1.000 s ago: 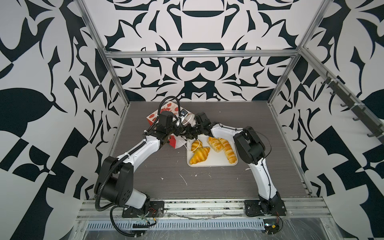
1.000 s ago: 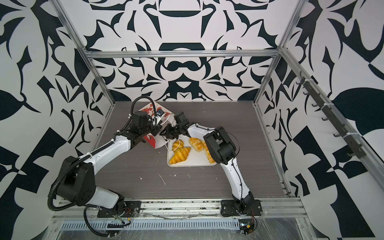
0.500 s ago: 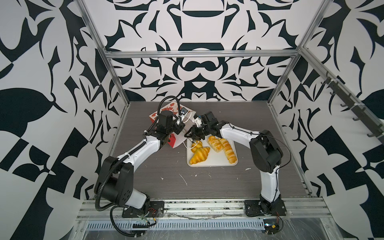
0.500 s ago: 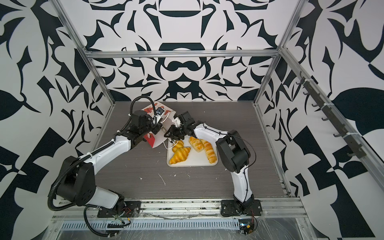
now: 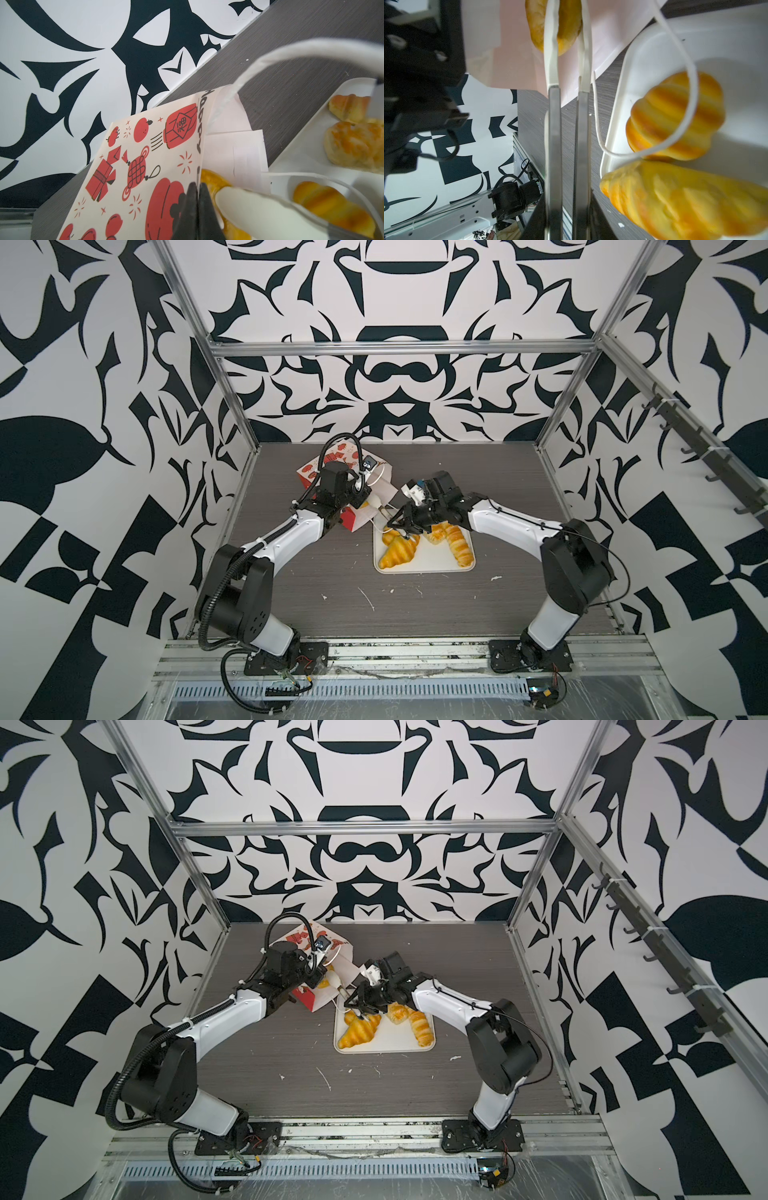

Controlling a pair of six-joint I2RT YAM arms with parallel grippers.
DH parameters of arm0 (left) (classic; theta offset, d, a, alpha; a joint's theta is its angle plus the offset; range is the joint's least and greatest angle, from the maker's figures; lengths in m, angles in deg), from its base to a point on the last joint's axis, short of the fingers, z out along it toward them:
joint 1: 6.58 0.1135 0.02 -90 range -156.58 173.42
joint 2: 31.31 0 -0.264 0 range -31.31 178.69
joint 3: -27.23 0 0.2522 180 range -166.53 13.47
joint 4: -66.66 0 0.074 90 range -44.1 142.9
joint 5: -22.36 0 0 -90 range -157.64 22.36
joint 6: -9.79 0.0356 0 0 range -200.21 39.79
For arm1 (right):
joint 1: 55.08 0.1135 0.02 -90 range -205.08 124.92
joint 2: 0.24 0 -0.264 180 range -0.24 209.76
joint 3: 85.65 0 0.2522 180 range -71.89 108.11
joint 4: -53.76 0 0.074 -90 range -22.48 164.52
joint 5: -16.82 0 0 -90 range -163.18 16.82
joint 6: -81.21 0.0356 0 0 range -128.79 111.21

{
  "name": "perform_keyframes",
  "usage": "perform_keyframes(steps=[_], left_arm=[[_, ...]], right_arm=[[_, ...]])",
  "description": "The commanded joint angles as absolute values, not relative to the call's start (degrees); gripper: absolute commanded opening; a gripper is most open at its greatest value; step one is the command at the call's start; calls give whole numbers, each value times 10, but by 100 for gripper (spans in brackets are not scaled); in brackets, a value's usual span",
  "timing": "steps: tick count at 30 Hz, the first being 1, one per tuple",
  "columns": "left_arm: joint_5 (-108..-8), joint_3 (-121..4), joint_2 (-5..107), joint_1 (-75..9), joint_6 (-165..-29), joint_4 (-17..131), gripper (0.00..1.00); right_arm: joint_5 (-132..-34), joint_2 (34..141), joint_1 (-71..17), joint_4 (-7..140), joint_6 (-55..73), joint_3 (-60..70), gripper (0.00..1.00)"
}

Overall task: Take the fake bread out of the paper bag
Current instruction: 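Lower the yellow ring bread onto the tray with the right tongs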

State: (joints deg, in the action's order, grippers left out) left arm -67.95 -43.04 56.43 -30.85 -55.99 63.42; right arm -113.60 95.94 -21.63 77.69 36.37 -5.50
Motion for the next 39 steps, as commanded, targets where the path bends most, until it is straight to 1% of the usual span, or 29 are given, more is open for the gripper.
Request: perform_keyframes(steps=[1,5,10,14,19,24,29,39], left_arm=[[-684,-426,570,-307,-554,660,0],[-696,-430,573,-306,-557,661,0],[-720,-442,573,-300,-569,655,0],[-738,-453,569,-294,-580,649,0],[-757,-464,563,-282,-598,653,0],[-784,-479,557,-277,-604,656,0],[-788,-482,545,-273,-605,671,0],[-784,-475,525,-271,-603,678,0]], right_arm=[[-1153,898,-230,776,362,-73,2],[-1150,832,-240,823,347,-105,2],[-1122,726,-242,935,295,-129,1],[-1104,628,-242,983,296,-162,1],[-1041,505,-242,1077,302,-202,1],[-1005,414,-242,1147,321,-240,1],[-990,364,-241,1198,329,-266,2],[-976,347,-241,1206,337,-317,1]])
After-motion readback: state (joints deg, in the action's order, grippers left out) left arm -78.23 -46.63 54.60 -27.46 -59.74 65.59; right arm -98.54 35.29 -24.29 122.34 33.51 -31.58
